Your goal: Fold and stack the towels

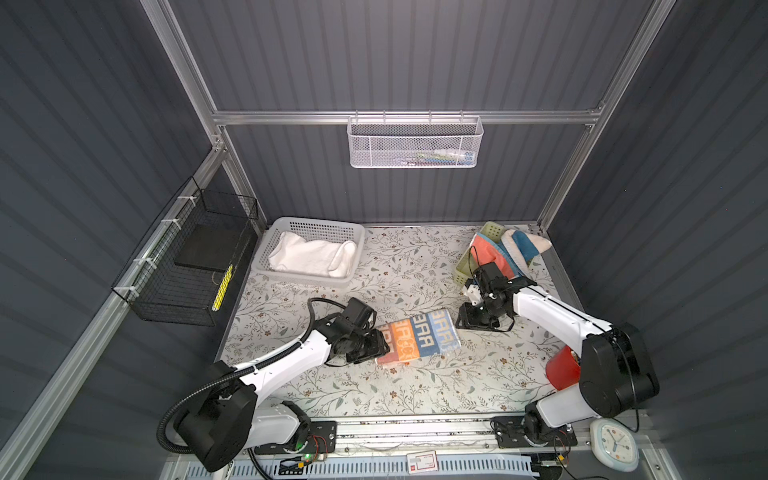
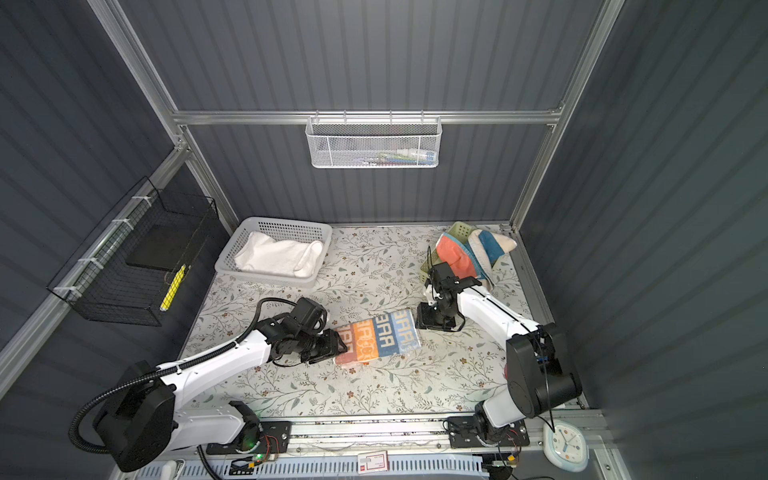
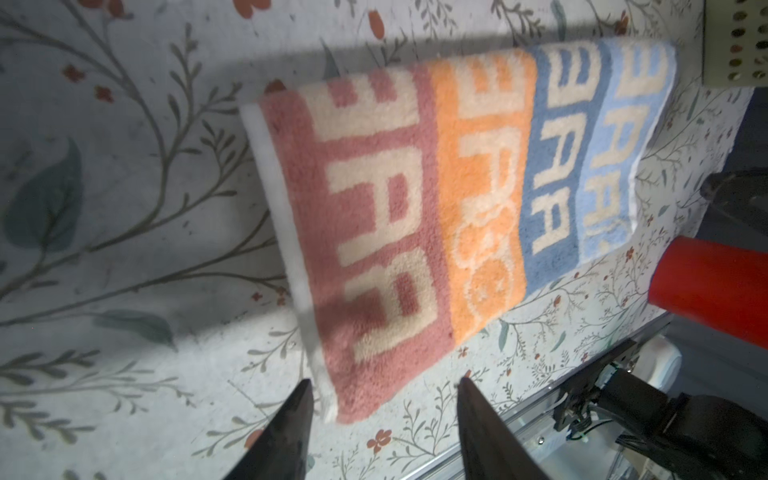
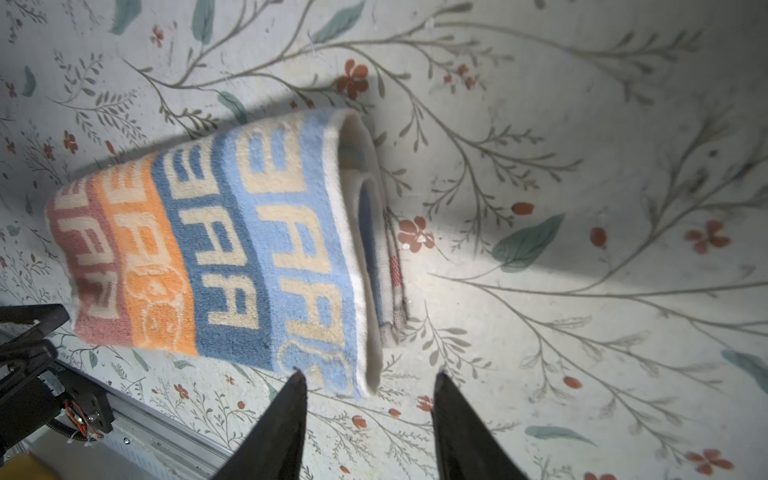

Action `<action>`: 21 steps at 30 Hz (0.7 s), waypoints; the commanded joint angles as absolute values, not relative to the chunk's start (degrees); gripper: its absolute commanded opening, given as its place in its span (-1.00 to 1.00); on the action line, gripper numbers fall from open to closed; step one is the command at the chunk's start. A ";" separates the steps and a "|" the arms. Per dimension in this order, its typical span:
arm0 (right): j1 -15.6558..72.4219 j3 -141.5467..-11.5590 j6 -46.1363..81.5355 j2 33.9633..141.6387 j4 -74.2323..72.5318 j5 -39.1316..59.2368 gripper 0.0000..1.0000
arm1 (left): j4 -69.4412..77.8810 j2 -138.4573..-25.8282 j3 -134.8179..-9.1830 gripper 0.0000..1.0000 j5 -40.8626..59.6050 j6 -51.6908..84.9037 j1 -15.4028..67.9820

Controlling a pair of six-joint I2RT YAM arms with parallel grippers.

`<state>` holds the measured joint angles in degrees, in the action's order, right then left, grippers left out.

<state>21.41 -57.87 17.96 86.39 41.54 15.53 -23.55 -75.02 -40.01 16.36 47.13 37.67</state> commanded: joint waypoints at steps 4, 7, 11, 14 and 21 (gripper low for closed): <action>27.49 -60.84 19.37 88.87 40.30 14.16 0.01 | -16.22 -81.03 -39.73 0.12 25.16 50.49 34.02; 29.84 -60.64 19.86 91.31 38.19 15.46 0.01 | -17.46 -84.60 -41.31 0.08 25.54 48.01 33.93; 30.67 -59.26 20.04 94.92 36.47 16.57 0.00 | -27.46 -84.43 -49.82 0.10 21.10 38.90 33.31; 30.61 -57.69 19.71 96.16 35.65 16.01 -0.01 | -37.70 -84.80 -60.79 0.14 15.49 30.39 29.34; 29.63 -55.25 19.72 97.99 36.68 15.61 -0.01 | -48.02 -99.79 -87.35 0.11 10.50 19.26 15.71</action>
<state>30.30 -56.62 19.46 97.19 35.68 15.70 -39.53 -93.21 -81.78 14.31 26.65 19.25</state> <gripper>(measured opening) 0.495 0.559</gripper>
